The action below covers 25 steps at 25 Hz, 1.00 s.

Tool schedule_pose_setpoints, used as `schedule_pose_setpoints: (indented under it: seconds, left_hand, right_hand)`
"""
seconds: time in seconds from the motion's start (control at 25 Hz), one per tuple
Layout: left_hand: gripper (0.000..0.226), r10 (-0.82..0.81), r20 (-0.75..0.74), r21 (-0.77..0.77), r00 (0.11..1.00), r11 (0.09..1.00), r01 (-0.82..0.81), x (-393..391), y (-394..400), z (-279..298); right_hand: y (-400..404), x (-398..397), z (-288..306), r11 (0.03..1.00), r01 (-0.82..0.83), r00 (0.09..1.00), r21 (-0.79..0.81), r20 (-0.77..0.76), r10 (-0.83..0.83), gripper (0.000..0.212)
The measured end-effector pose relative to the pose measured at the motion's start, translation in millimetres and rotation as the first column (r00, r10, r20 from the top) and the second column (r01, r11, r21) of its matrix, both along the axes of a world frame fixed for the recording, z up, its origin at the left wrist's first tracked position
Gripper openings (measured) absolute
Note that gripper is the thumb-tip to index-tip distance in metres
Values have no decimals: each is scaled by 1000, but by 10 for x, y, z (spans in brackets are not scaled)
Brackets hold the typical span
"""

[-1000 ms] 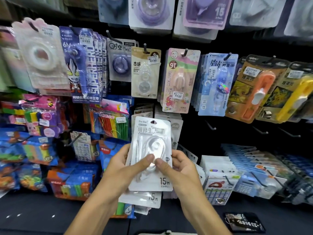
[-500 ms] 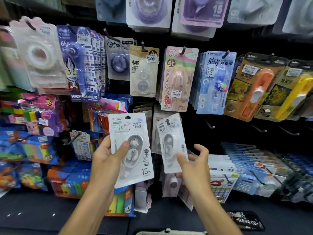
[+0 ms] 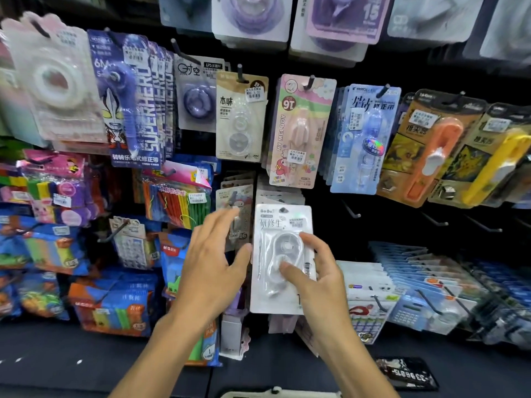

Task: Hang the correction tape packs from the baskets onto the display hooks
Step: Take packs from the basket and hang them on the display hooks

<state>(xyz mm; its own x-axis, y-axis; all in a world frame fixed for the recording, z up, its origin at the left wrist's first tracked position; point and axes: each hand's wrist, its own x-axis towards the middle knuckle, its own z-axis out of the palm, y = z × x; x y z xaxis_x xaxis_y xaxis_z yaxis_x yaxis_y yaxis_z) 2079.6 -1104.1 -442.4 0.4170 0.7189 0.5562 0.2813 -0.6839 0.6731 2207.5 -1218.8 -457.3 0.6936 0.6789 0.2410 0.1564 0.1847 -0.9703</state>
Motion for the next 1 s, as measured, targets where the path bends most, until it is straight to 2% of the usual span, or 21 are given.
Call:
schedule_pose_setpoints:
  seconds: [0.08, 0.2, 0.24, 0.4, 0.48, 0.56, 0.64, 0.72, 0.76, 0.8, 0.84, 0.88, 0.92, 0.96, 1.0]
  left_hand:
    - [68, 14, -88, 92, 996, 996, -6, 13, 84, 40]
    - [71, -41, -184, 133, 982, 989, 66, 62, 198, 70]
    - [72, -60, -206, 126, 977, 988, 88, 61, 213, 69]
    - [70, -57, -310, 108, 949, 990, 95, -56, 46, -162]
    - [65, -43, -425, 69, 904, 994, 80, -82, -35, -349]
    - [57, -96, -570, -29, 816, 995, 97, -55, -82, -566]
    - [46, -234, -676, -204, 699, 971, 128, -29, -167, -859]
    - [35, -380, -783, -359, 492, 923, 139, -68, -362, -1367]
    - [33, -439, -831, -416, 341, 898, 143, -133, -469, -1658]
    - [34, -486, -852, -469, 195, 874, 127, -214, -585, -1947]
    - [34, -523, -845, -515, 111, 852, 94, -295, -690, -2221]
    - [34, -551, -829, -549, 97, 834, 53, -360, -769, -2466]
    - [31, -565, -815, -568, 132, 823, 13, -417, -833, -2670]
    - [28, -559, -808, -573, 187, 820, -22, -463, -888, -2814]
    - [24, -546, -803, -571, 241, 820, -46, -492, -942, -2907]
  right_hand:
    - [-18, 64, -18, 999, 8, 1000, -48, 17, -7, 48]
    - [111, 134, -80, 985, 67, 983, -159, 177, -38, 50]
    - [168, 168, -101, 975, 79, 972, -206, 234, -29, 56]
    - [156, 271, -345, 921, -34, 902, -388, 384, 196, 93]
    - [18, 246, -591, 906, 88, 886, -413, 448, 119, 89]
    - [-98, 157, -825, 906, 220, 809, -361, 587, 37, 74]
    - [-153, 87, -1053, 917, 201, 738, -345, 669, 90, 58]
    - [-338, 17, -1524, 888, 120, 801, -443, 572, 177, 42]
    - [-512, -50, -1820, 833, 90, 864, -546, 460, 208, 33]
    - [-755, -141, -2141, 726, 54, 912, -686, 330, 243, 25]
    - [-1010, -239, -2466, 583, -2, 947, -812, 187, 262, 19]
    - [-1229, -332, -2762, 451, -90, 969, -888, 27, 247, 13]
    - [-1377, -445, -2992, 375, -200, 971, -905, -132, 200, 9]
    - [-1443, -566, -3152, 359, -313, 949, -879, -275, 155, 8]
    - [-1431, -682, -3245, 384, -397, 917, -834, -377, 129, 12]
